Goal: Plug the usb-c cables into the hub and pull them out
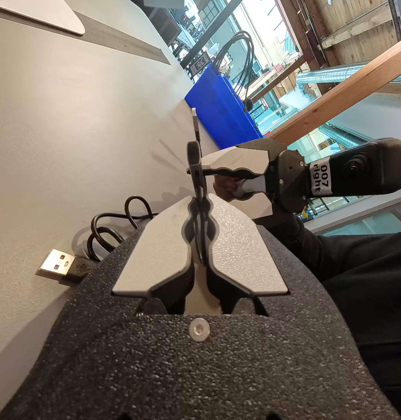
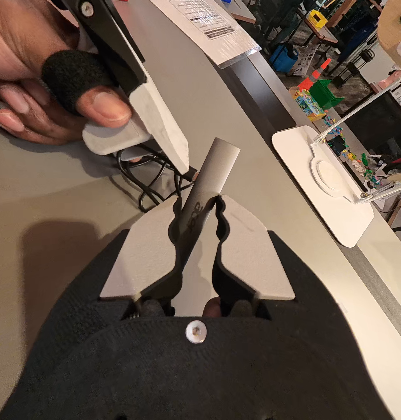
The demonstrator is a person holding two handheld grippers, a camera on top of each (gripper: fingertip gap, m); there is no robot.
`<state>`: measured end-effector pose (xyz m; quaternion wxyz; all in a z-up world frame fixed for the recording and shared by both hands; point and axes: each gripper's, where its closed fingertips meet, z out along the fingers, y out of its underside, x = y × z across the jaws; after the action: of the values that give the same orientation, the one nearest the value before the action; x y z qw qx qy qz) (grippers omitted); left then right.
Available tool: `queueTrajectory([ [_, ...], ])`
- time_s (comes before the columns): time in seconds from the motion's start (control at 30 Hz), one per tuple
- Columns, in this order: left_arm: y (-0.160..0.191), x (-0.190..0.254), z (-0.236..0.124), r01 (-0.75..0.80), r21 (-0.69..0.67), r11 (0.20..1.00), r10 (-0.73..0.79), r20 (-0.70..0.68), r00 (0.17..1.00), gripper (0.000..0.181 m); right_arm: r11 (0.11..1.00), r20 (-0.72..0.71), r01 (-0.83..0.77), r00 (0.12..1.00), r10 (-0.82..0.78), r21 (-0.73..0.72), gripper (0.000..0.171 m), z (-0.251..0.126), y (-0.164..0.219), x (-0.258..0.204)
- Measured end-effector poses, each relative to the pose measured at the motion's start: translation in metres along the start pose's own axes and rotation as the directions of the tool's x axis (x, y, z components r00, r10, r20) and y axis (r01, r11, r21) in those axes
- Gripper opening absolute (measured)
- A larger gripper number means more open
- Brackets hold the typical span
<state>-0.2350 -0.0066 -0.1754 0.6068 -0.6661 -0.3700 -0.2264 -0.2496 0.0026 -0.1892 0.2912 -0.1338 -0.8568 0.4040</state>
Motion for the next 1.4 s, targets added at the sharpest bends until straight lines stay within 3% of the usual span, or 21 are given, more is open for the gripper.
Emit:
queueTrajectory([
  [0.53,0.001,0.0,0.003,-0.013,-0.013,1.0,0.013,0.006,1.0,0.007,0.999,-0.025,-0.04,0.999,0.04,0.002,0.026,0.0,0.001,0.005],
  [0.6,-0.001,-0.002,0.002,0.014,-0.005,1.0,-0.014,0.0,1.0,0.017,0.999,-0.049,-0.055,0.997,0.055,-0.001,0.025,-0.001,0.002,0.01],
  [0.73,0.002,0.002,0.003,0.01,-0.027,1.0,-0.011,-0.025,1.0,0.018,0.994,-0.048,-0.108,0.993,0.109,0.031,0.024,-0.002,-0.002,0.012],
  [0.93,0.004,0.004,0.004,-0.042,-0.024,0.999,0.042,-0.006,0.999,0.006,0.996,-0.052,-0.071,0.996,0.073,0.05,0.024,0.0,-0.008,0.006],
  [1.13,0.013,0.004,0.007,-0.056,-0.085,0.995,0.056,-0.002,0.998,0.006,0.995,-0.055,0.103,0.993,-0.102,0.007,0.025,-0.004,-0.002,0.002],
  [1.4,0.013,0.002,0.007,-0.049,-0.092,0.995,0.05,0.005,0.999,0.005,0.997,-0.014,0.073,0.997,-0.073,-0.017,0.026,-0.004,0.001,-0.002],
])
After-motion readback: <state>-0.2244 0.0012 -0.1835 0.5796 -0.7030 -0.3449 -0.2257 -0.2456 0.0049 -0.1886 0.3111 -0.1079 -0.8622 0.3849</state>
